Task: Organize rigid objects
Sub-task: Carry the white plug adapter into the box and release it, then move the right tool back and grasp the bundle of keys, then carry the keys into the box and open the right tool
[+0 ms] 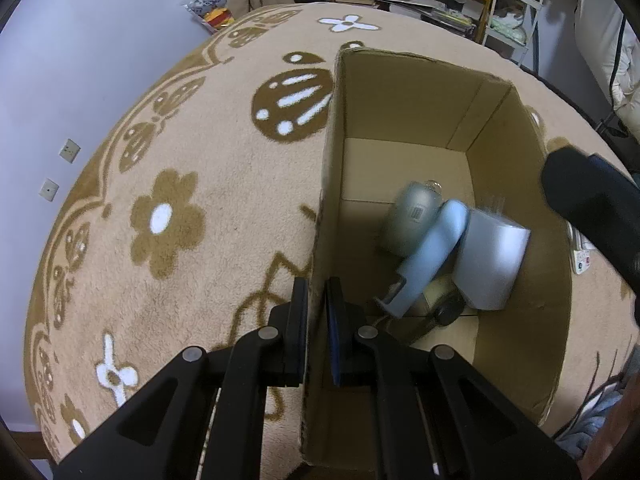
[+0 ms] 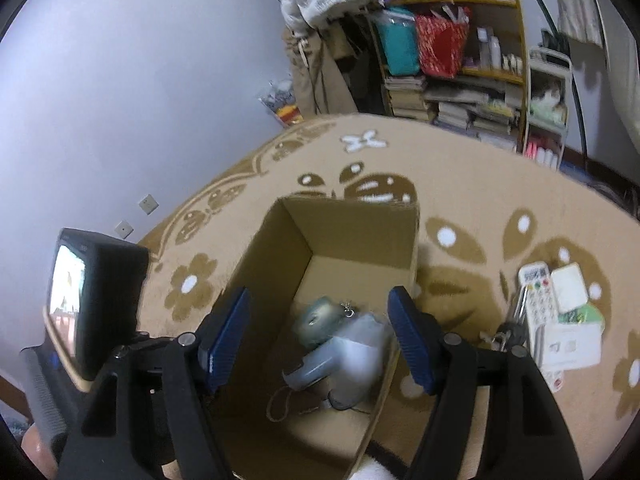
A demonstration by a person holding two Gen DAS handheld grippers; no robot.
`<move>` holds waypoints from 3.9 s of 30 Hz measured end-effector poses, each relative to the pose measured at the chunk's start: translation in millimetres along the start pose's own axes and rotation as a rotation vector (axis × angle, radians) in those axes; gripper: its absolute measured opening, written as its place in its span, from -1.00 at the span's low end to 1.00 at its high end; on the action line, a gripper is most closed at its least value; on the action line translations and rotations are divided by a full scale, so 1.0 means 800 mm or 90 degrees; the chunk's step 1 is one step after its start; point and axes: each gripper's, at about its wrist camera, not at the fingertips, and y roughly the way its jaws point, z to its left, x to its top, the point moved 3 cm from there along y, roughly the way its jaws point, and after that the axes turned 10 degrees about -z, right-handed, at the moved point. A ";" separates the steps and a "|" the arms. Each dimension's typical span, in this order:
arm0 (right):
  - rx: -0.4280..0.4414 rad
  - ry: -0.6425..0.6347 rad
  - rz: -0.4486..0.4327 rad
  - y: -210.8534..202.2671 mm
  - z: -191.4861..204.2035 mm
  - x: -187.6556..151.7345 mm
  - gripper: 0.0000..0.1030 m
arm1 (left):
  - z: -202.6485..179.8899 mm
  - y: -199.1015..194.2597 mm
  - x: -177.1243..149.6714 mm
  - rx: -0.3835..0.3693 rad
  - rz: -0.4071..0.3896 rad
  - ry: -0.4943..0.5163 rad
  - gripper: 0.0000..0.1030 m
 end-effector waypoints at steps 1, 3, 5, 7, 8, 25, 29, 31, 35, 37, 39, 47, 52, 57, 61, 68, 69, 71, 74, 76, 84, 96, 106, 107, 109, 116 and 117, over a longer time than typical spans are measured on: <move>-0.006 -0.005 -0.004 -0.003 0.000 0.003 0.73 | 0.000 0.000 0.000 0.005 0.000 0.000 -0.84; -0.016 -0.005 -0.009 -0.008 -0.005 0.006 0.83 | -0.002 0.000 -0.001 0.011 0.000 0.008 -0.84; -0.025 -0.005 -0.008 -0.010 -0.011 0.009 0.86 | -0.002 0.001 -0.001 0.012 0.001 0.006 -0.84; -0.041 -0.001 -0.004 -0.012 -0.022 0.012 0.97 | -0.001 0.000 0.000 0.010 0.001 0.004 -0.83; -0.049 0.001 -0.006 -0.013 -0.028 0.013 0.99 | -0.001 0.000 0.000 0.010 0.001 0.003 -0.83; -0.212 0.064 0.004 -0.018 -0.147 0.005 1.00 | -0.001 0.000 0.000 0.011 0.001 0.004 -0.82; -0.248 0.093 0.020 -0.015 -0.180 -0.003 1.00 | -0.001 0.000 -0.001 0.011 0.001 0.004 -0.82; -0.271 0.107 0.032 -0.013 -0.197 -0.009 1.00 | -0.001 0.001 -0.001 0.012 0.000 0.004 -0.82; -0.302 0.117 0.052 -0.009 -0.218 -0.019 1.00 | -0.001 0.001 -0.001 0.011 0.001 0.004 -0.81; -0.310 0.112 0.060 -0.008 -0.223 -0.025 1.00 | 0.000 0.000 -0.001 0.011 0.001 0.004 -0.81; -0.304 0.121 0.078 -0.003 -0.226 -0.031 1.00 | 0.000 0.000 -0.001 0.011 0.001 0.003 -0.81; -0.233 0.134 0.106 0.008 -0.218 -0.048 1.00 | 0.000 0.000 -0.001 0.014 0.000 0.005 -0.80; -0.219 0.131 0.097 0.006 -0.213 -0.045 0.38 | 0.001 0.000 0.000 0.013 0.001 0.003 -0.80; -0.173 0.139 0.096 0.013 -0.205 -0.045 0.38 | 0.001 0.000 0.000 0.012 0.001 0.001 -0.80; -0.134 0.147 0.107 0.025 -0.194 -0.049 0.38 | 0.001 0.000 0.000 0.012 0.001 0.001 -0.80; -0.126 0.140 0.155 0.050 -0.189 -0.065 0.38 | 0.001 0.000 0.000 0.014 0.001 0.003 -0.79; -0.129 0.136 0.158 0.052 -0.189 -0.068 0.25 | 0.001 0.000 0.000 0.017 0.001 0.006 -0.79; -0.132 0.136 0.169 0.060 -0.190 -0.073 0.09 | -0.001 0.000 -0.001 0.022 0.001 0.009 -0.79; -0.153 0.125 0.171 0.063 -0.190 -0.076 0.09 | 0.000 0.001 -0.001 0.020 0.001 0.007 -0.79; -0.172 0.099 0.179 0.064 -0.187 -0.078 0.08 | 0.002 0.001 -0.001 0.015 0.003 0.001 -0.79; -0.251 0.053 0.210 0.075 -0.185 -0.087 0.07 | -0.001 0.001 -0.001 0.018 0.003 0.004 -0.79; -0.259 0.083 0.158 0.059 -0.201 -0.084 -0.69 | -0.002 0.000 -0.002 0.023 0.003 0.009 -0.79; -0.160 0.077 0.092 0.026 -0.156 -0.036 -0.71 | -0.001 0.000 -0.001 0.024 0.006 0.016 -0.80; -0.149 0.076 0.086 0.022 -0.151 -0.031 -0.71 | -0.002 0.000 -0.002 0.025 0.006 0.017 -0.81; -0.128 0.074 0.077 0.017 -0.140 -0.023 -0.71 | -0.003 0.002 -0.003 0.027 0.006 0.018 -0.81; -0.110 0.074 0.024 0.001 -0.119 -0.001 -0.71 | -0.002 0.002 -0.003 0.023 0.007 0.011 -0.82; -0.104 0.071 0.014 -0.004 -0.114 0.003 -0.71 | -0.002 0.002 -0.003 0.022 0.006 0.011 -0.82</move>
